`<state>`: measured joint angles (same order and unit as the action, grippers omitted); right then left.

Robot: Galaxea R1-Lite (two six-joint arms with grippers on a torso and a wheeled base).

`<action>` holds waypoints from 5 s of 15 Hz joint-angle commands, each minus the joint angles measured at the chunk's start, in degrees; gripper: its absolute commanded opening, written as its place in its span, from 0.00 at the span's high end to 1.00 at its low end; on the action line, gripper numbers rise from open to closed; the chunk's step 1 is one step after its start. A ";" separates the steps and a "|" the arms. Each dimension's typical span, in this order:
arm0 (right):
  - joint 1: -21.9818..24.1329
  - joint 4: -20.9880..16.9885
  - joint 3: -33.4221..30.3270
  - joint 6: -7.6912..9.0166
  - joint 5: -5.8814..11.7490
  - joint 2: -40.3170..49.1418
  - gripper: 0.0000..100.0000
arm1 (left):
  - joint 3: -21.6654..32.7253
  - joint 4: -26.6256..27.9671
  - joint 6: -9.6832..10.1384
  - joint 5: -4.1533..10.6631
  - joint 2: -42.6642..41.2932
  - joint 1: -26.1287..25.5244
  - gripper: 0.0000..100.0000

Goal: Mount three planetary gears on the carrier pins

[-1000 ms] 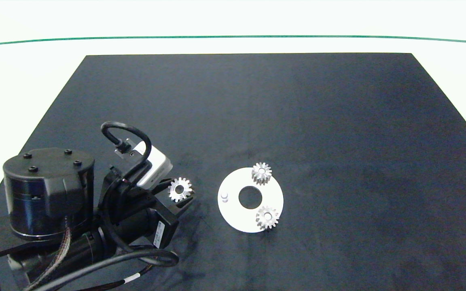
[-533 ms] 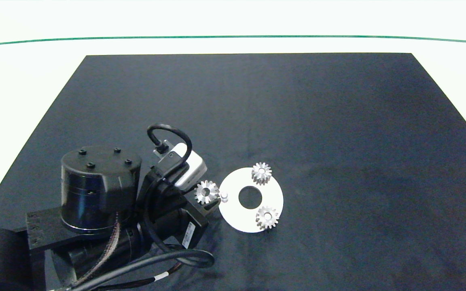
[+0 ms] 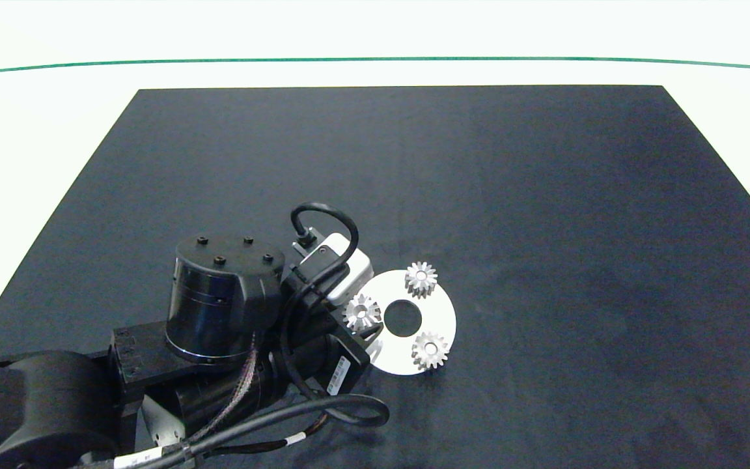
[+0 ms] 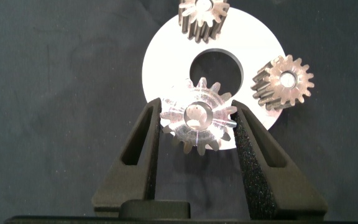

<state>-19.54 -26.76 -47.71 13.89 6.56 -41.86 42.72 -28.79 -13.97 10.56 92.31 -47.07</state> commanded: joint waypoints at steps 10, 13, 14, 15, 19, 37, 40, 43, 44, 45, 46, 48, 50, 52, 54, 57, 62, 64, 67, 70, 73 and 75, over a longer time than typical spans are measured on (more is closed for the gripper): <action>-0.06 -0.14 0.08 0.18 0.03 -0.06 0.00 | 2.72 2.43 -1.41 0.17 1.47 0.49 0.93; -0.06 -0.14 0.08 0.18 0.03 0.03 0.00 | 3.60 2.51 -1.50 0.17 2.18 0.49 0.93; -0.06 -0.14 0.08 0.18 0.03 0.03 0.00 | 3.60 2.51 -1.50 0.17 2.61 0.40 0.93; -0.06 -0.14 0.08 0.18 0.03 0.03 0.00 | 3.60 2.51 -1.41 0.25 3.05 0.40 0.93; -0.06 -0.14 0.17 0.18 0.03 0.11 0.00 | 3.51 2.78 -1.67 0.25 3.32 0.57 0.93; -0.15 -0.14 0.17 0.18 -0.05 0.47 0.00 | 3.69 3.13 -2.11 0.34 3.58 1.54 0.93; -0.15 -0.14 0.17 0.18 -0.05 0.47 0.00 | 3.69 3.13 -2.11 0.34 3.67 1.63 0.93; -0.15 -0.14 0.17 0.18 -0.05 0.47 0.00 | 3.78 3.13 -2.20 0.34 3.85 1.63 0.93; -0.15 -0.14 0.17 0.18 -0.05 0.47 0.00 | 3.78 3.13 -2.29 0.34 3.93 1.63 0.93; -0.15 -0.14 0.17 0.18 -0.05 0.47 0.00 | 3.78 3.13 -2.29 0.34 3.93 1.63 0.93; -0.15 -0.14 0.17 0.18 -0.05 0.47 0.00 | 3.87 3.13 -2.29 0.34 4.11 1.54 0.93; -0.15 -0.14 0.17 0.18 -0.05 0.47 0.00 | 3.87 3.04 -2.29 0.34 4.37 1.54 0.93; -0.23 -0.14 0.08 0.18 -0.05 0.47 0.00 | 3.87 2.95 -2.20 0.34 4.72 1.45 0.93; -0.23 -0.14 0.08 0.18 -0.05 0.47 0.00 | 4.04 2.95 -2.29 0.34 5.08 1.45 0.93; -0.32 -0.14 0.08 0.18 -0.05 0.55 0.00 | 4.04 3.04 -2.38 0.34 4.46 1.54 0.93; -0.32 -0.14 0.08 0.18 -0.05 0.55 0.00 | 4.04 3.13 -2.47 0.25 4.11 1.80 0.93; -0.32 -0.14 0.17 0.18 -0.05 0.73 0.00 | 4.04 3.22 -2.64 0.25 4.02 1.89 0.93; -0.41 -0.14 0.17 0.18 -0.05 0.82 0.00 | 4.04 3.22 -2.64 0.25 4.02 1.89 0.93; -0.50 -0.14 0.17 0.18 -0.05 0.91 0.00 | 3.87 3.22 -2.64 0.25 3.58 1.89 0.93; -0.50 -0.14 0.17 0.44 -0.05 1.08 0.00 | 3.60 3.22 -2.64 0.25 3.49 1.98 0.93; -0.50 -0.14 0.17 0.44 -0.05 1.08 0.00 | 3.60 3.22 -2.64 0.25 3.41 1.72 0.93; -0.50 -0.14 0.17 0.44 -0.05 1.08 0.00 | 3.69 3.13 -2.64 0.25 3.76 1.54 0.93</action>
<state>-20.00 -26.76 -47.54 14.21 6.45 -40.77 46.32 -25.44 -16.51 10.76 95.98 -45.42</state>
